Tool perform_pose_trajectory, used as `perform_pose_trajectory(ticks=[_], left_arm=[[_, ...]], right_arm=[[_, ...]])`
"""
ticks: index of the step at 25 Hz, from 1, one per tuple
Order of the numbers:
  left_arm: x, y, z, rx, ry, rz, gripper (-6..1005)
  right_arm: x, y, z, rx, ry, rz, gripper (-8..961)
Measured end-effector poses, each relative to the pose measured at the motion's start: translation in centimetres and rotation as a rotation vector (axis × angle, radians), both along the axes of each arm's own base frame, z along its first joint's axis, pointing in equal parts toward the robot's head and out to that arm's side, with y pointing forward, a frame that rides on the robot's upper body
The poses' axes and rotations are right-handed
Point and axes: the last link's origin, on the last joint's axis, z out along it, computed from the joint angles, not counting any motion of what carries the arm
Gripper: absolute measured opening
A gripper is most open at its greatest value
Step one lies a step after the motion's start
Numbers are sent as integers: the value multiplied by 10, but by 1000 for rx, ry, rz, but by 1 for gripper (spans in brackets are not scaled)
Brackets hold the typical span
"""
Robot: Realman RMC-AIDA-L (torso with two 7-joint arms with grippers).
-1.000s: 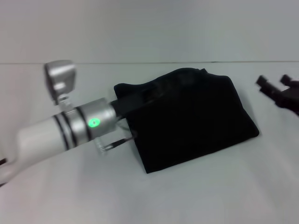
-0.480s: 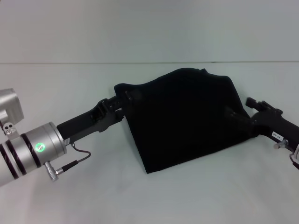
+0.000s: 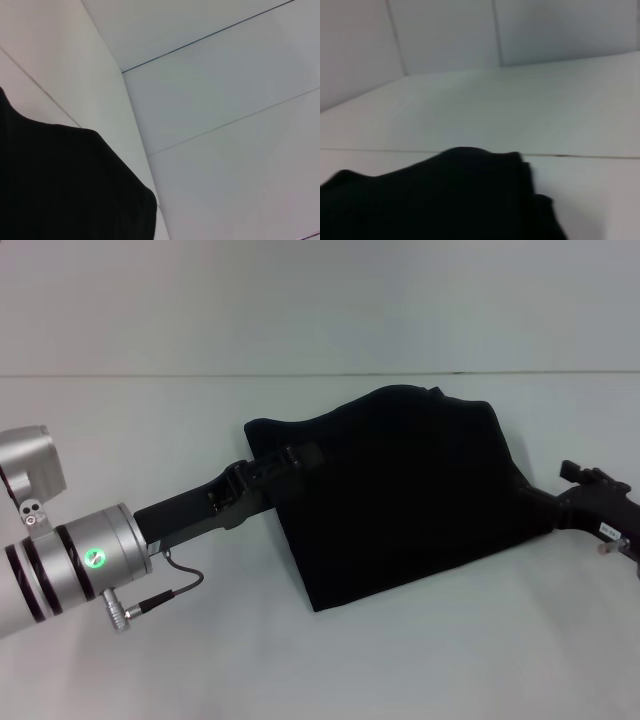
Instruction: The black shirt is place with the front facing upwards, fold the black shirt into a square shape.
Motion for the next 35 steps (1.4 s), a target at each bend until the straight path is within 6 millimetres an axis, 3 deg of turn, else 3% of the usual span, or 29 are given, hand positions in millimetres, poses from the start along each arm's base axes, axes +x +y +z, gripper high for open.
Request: perform_pose_trajectory(ticks=[13,18,24,31,35], left_arm=[[-5,-3,3,-9,6,-2,808],[-5,-5,1,-21,15,-9,807],[-5,-5,2,-23,18,-14,807],[-3,-6,0,-27,12,-18,806],[-3,-7,0,-28,9,-19,806]], right_arm=[[10,4,4,52,-18,-79,915],[4,3,9,82,40,-43,916],[-18,10,22,179,195,32,916],[-79,35,-18,51,202,171,916],[-96,42,-37,-12,147,191,916]])
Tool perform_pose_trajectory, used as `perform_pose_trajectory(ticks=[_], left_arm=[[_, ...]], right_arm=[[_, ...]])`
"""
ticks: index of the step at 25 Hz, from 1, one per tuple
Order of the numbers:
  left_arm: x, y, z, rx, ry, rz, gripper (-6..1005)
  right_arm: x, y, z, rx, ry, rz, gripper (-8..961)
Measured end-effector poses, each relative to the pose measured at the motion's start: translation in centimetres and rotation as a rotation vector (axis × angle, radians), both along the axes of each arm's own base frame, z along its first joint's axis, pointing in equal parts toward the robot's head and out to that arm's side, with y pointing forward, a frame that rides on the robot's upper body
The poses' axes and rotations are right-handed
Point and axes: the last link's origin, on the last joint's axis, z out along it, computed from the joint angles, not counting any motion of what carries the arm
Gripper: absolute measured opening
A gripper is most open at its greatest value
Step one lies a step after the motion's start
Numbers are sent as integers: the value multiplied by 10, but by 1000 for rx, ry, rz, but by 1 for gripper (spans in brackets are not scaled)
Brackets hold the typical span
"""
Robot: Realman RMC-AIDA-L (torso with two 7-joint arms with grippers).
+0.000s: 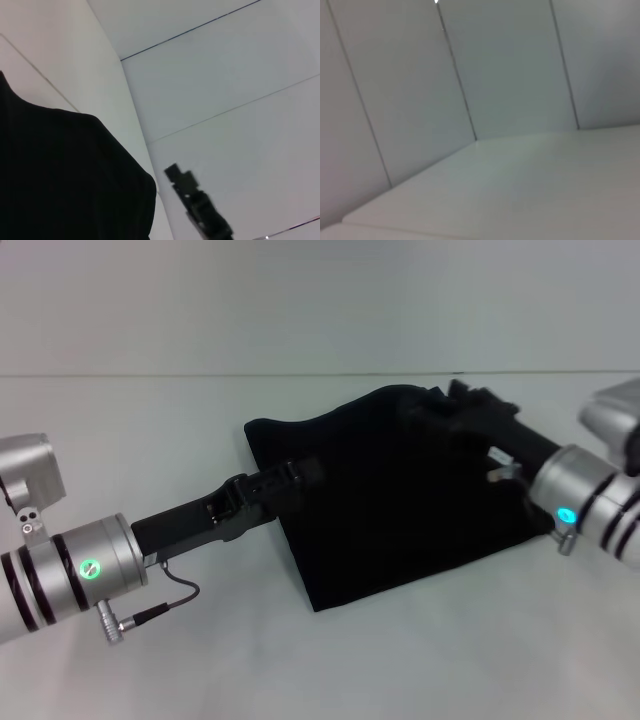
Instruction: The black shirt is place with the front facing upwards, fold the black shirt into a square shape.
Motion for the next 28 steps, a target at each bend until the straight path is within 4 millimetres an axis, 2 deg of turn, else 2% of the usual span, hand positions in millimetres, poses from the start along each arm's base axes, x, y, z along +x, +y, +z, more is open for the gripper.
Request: perform_pose_trajectory(ticks=[4,12,21,24,28], left_arm=[[-1,-1,-1,-1,-4,4,806],[-1,-3,-2,-4,-7,6,805],[-1,-6,-2,-11,-17,6,805],[-3,-6,-1,-25,-29,28,804],[-11,-1,6,-72,-28,105,804]], right_arm=[[6,4,-7,-14,-48,-69,916],[26,3,-2,3,-68,-165,916],[33,2,-2,-3,-57,-213,916],[34,-4,4,11,-8,-182,916],[40,-25,22,58,75,-74,916]])
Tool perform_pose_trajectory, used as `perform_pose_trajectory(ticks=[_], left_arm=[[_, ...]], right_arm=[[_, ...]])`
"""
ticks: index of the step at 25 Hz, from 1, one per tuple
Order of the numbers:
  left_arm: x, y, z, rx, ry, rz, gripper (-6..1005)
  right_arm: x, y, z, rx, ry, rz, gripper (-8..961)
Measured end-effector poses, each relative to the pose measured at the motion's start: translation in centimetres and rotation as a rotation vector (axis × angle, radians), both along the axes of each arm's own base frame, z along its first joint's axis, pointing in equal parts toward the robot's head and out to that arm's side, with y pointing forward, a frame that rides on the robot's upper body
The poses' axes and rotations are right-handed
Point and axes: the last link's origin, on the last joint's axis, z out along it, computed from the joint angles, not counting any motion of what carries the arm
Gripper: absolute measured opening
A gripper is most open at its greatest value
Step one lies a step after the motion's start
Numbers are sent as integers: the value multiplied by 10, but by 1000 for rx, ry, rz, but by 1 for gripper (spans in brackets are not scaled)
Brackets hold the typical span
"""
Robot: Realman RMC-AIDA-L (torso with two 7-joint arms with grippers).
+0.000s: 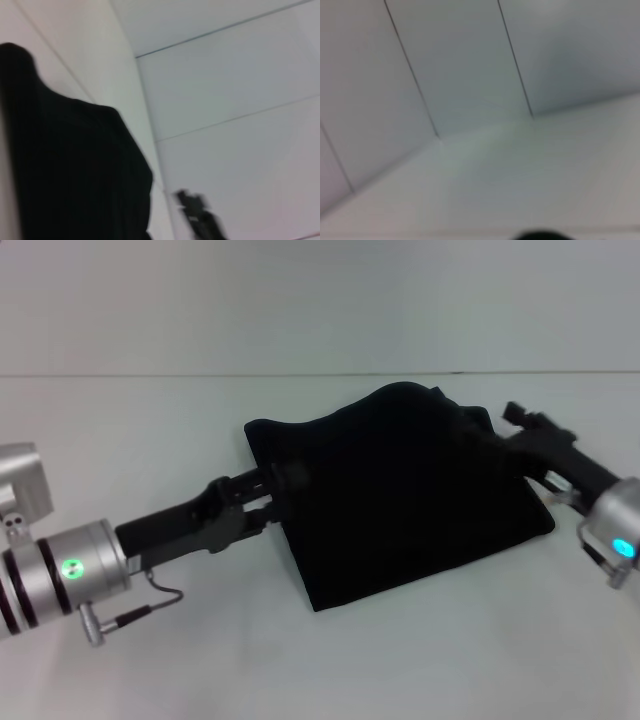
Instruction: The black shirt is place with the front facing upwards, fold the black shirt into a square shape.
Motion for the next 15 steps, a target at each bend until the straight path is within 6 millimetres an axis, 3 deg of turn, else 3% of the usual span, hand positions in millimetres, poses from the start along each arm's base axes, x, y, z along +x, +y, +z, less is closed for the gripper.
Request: perform_pose_trajectory(ticks=[4,10,15], left_arm=[[-9,8,4,-50,46,77,804],[-15,19,3,-97,123,154,803],[-7,35,1,-94,146,191,803]], right_arm=[[16,-33,16,19,16,93,916],[43,-91,23,-29,-10,165,916],[53,-116,19,-87,-30,178,916]])
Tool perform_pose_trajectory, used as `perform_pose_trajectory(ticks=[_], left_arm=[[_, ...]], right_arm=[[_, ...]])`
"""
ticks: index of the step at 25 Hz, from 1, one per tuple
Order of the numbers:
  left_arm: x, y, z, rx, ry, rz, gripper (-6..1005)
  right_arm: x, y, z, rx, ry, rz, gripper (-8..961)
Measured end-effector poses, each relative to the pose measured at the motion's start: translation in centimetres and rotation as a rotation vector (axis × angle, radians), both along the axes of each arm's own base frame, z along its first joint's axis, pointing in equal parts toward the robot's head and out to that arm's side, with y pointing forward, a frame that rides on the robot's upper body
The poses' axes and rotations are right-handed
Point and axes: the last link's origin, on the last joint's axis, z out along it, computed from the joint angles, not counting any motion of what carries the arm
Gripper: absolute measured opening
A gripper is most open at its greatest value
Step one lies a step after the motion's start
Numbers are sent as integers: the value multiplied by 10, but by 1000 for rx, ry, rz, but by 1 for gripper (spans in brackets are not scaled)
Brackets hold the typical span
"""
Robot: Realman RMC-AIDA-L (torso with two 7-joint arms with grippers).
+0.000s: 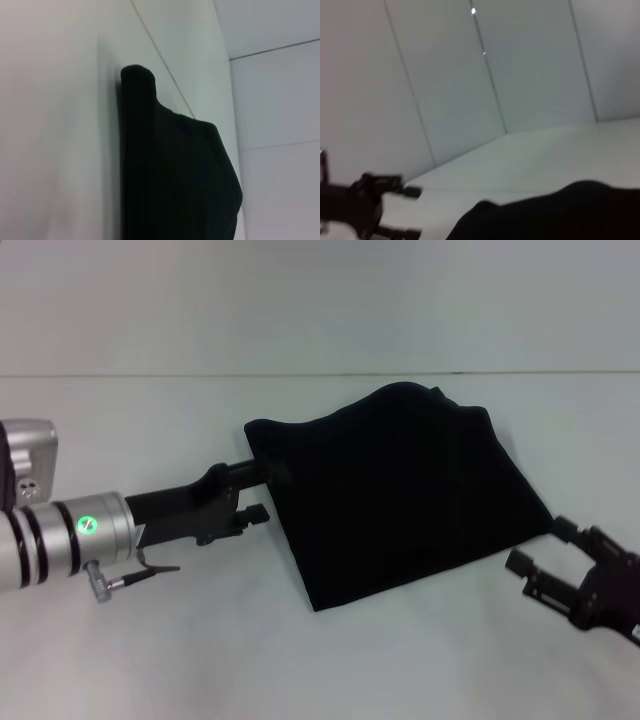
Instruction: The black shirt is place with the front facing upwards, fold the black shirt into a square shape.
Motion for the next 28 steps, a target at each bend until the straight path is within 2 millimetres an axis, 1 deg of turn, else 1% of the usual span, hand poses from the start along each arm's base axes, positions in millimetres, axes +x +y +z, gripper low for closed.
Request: perform_pose_trajectory(ticks=[6,11,15,23,28], left_arm=[[-2,15,-7,14,88,63,802],[1,21,-8,20,105,71,801],[2,22,-9,23,108,77,801],[11,24,-19,11,118,62,799],[11,25,-22,11,135,70,798]], right_arm=[[2,-10,-7,-54,-28,17,916],[3,-12,-8,-70,-41,27,916],[3,-12,-8,-70,-42,28,916],[3,-12,-8,-71,-39,24,916],[3,-12,-8,-72,-37,24,916]])
